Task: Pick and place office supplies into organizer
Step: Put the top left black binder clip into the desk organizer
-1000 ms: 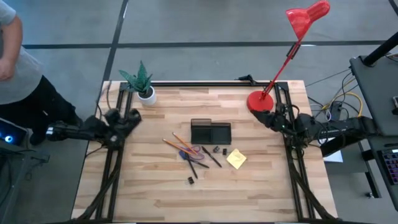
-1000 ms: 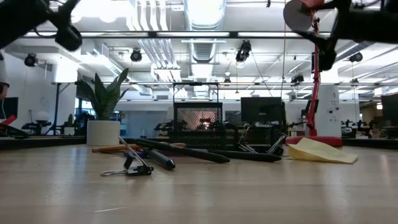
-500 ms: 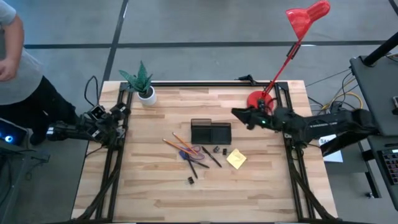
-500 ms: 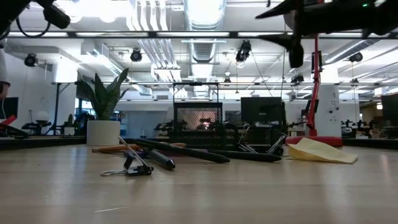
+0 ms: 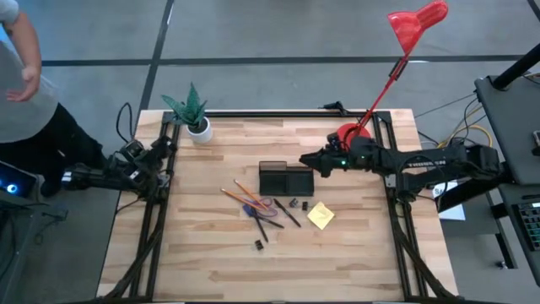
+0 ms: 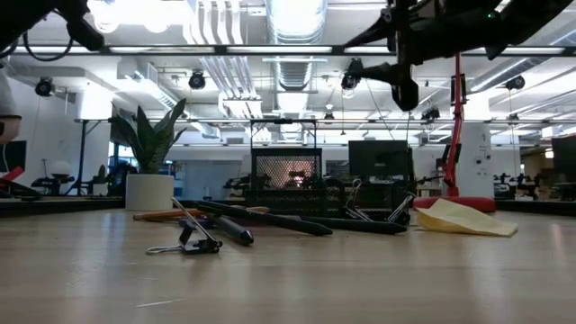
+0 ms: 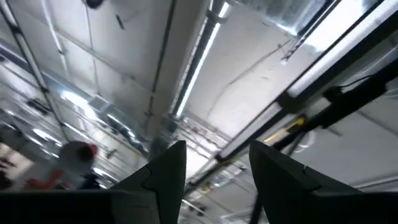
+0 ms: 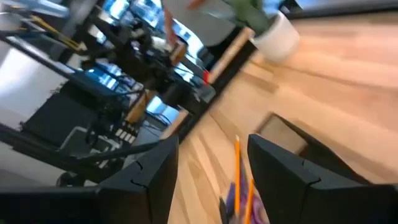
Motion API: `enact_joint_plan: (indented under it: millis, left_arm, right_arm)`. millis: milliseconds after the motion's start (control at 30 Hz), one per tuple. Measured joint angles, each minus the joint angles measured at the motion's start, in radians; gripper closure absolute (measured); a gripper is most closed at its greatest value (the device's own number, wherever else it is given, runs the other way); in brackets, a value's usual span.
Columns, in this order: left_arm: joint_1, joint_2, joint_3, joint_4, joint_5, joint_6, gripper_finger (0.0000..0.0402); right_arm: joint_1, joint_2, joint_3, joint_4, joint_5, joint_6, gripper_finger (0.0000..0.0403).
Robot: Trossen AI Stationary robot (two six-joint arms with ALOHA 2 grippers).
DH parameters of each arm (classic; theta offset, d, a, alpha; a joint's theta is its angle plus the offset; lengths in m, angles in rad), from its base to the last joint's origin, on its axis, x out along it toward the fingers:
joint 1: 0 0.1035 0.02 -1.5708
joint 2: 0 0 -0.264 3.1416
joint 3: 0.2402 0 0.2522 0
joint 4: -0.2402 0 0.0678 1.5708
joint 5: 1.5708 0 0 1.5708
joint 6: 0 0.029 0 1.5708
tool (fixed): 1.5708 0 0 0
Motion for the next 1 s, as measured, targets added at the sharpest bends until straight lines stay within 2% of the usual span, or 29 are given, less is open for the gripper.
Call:
enact_joint_plan:
  millis: [233, 333, 433, 533, 633, 767, 867, 1000]
  left_arm:
    - [0.0, 0.092, 0.003, -0.043, -0.091, 0.027, 0.0243]
    - [0.0, 0.137, 0.03, -0.076, -0.126, 0.029, 0.0263]
    - [0.0, 0.164, 0.067, -0.132, -0.129, 0.028, 0.0293]
    - [0.0, 0.175, 0.106, -0.257, -0.129, 0.025, 0.0327]
    - [0.0, 0.173, 0.163, -0.473, -0.121, -0.028, 0.0359]
    - [0.0, 0.19, 0.243, -0.788, -0.081, -0.1, 0.0395]
    - [0.0, 0.213, 0.297, -0.892, -0.041, -0.104, 0.0398]
    - [0.0, 0.24, 0.33, -0.926, -0.01, -0.096, 0.0401]
  right_arm:
    - [0.0, -0.017, 0.012, -0.152, -0.014, 0.006, 0.022]
    - [0.019, -0.008, 0.06, -0.227, -0.035, -0.023, 0.022]
    - [0.043, 0.004, 0.143, -0.39, -0.028, -0.081, 0.022]
    - [0.061, 0.022, 0.245, -0.616, 0.033, -0.146, 0.022]
    - [0.079, 0.04, 0.332, -0.813, 0.085, -0.164, 0.022]
    - [0.099, 0.052, 0.397, -0.967, 0.097, -0.159, 0.022]
    - [0.12, 0.052, 0.411, -1.047, 0.099, -0.13, 0.022]
    - [0.165, 0.051, 0.397, -1.068, 0.092, -0.088, 0.022]
